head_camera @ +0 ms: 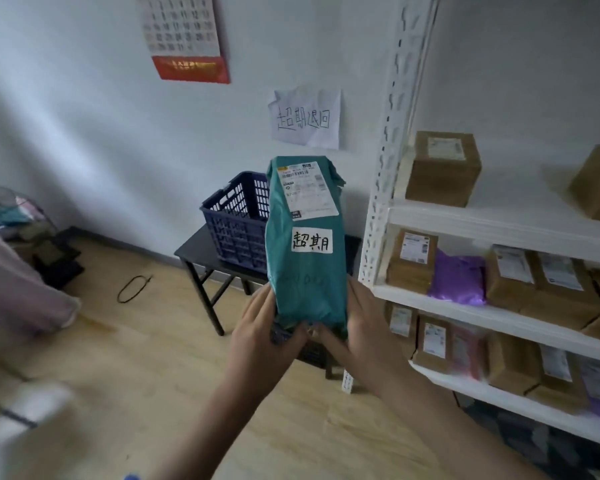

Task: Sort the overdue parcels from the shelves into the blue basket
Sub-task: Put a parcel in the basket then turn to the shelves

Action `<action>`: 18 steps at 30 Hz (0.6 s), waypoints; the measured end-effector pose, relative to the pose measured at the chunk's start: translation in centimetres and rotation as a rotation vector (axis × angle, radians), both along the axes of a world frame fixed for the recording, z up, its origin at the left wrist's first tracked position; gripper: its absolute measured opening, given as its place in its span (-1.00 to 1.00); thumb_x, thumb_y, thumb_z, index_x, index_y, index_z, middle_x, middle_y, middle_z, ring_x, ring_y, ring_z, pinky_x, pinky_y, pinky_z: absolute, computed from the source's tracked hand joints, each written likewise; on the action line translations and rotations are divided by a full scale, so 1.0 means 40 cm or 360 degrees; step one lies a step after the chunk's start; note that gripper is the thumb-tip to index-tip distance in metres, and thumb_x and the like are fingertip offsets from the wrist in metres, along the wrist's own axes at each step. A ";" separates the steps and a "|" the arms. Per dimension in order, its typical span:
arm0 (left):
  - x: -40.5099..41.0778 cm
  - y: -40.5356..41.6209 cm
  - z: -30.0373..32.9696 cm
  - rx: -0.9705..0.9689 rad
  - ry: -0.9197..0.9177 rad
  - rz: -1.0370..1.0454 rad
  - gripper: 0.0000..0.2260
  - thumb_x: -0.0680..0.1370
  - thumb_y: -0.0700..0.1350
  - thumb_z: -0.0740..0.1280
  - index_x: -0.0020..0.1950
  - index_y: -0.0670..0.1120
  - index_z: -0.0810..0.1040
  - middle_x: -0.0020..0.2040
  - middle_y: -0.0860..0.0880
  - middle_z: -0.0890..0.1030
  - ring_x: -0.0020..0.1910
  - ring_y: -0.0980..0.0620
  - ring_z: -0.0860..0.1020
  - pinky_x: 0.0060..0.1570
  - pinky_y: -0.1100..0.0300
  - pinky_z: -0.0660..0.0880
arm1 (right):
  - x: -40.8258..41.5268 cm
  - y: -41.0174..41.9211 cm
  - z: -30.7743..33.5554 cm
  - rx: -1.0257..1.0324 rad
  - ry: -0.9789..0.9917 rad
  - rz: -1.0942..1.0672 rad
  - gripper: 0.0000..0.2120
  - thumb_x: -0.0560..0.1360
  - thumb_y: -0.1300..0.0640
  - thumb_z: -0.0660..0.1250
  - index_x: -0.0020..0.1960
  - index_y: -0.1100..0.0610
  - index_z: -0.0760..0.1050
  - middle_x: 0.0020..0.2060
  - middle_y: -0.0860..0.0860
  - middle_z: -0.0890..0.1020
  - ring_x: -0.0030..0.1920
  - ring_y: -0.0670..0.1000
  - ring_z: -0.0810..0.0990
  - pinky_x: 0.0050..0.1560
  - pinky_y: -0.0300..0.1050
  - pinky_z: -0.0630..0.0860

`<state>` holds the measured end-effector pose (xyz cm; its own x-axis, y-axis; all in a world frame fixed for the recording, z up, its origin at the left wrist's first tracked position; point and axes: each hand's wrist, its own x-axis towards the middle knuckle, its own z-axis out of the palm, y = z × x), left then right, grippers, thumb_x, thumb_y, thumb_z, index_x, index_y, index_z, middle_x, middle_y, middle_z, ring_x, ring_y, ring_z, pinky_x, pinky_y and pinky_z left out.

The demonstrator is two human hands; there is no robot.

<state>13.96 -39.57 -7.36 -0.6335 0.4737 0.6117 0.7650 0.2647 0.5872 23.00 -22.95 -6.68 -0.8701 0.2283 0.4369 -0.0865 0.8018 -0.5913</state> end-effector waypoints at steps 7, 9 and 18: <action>-0.209 -0.083 -0.035 -0.0113 -0.0094 0.0086 -0.41 0.50 0.00 0.46 0.48 -0.18 0.44 0.37 0.00 0.53 0.40 0.02 0.45 0.28 0.03 0.51 | -0.230 -0.067 -0.030 -0.0040 -0.0038 0.0137 -0.35 0.58 -0.25 0.26 0.56 0.02 0.23 0.44 -0.12 0.34 0.49 -0.15 0.25 0.41 -0.45 0.18; -0.291 -0.075 -0.053 -0.0133 -0.0107 0.0089 -0.41 0.51 0.03 0.44 0.48 -0.17 0.44 0.36 0.01 0.53 0.38 0.02 0.46 0.28 0.05 0.51 | -0.310 -0.064 -0.049 -0.0049 -0.0033 0.0115 -0.34 0.56 -0.30 0.21 0.54 0.02 0.25 0.42 -0.12 0.36 0.46 -0.20 0.25 0.37 -0.47 0.22; -0.776 0.103 -0.113 -0.0377 -0.0206 -0.0015 -0.45 0.55 0.03 0.42 0.51 -0.02 0.39 0.41 0.15 0.44 0.45 0.19 0.31 0.44 0.22 0.33 | -0.761 0.098 -0.145 -0.0134 -0.0158 -0.0080 -0.38 0.57 -0.07 0.38 0.54 0.04 0.24 0.36 -0.11 0.37 0.41 -0.18 0.30 0.36 -0.40 0.27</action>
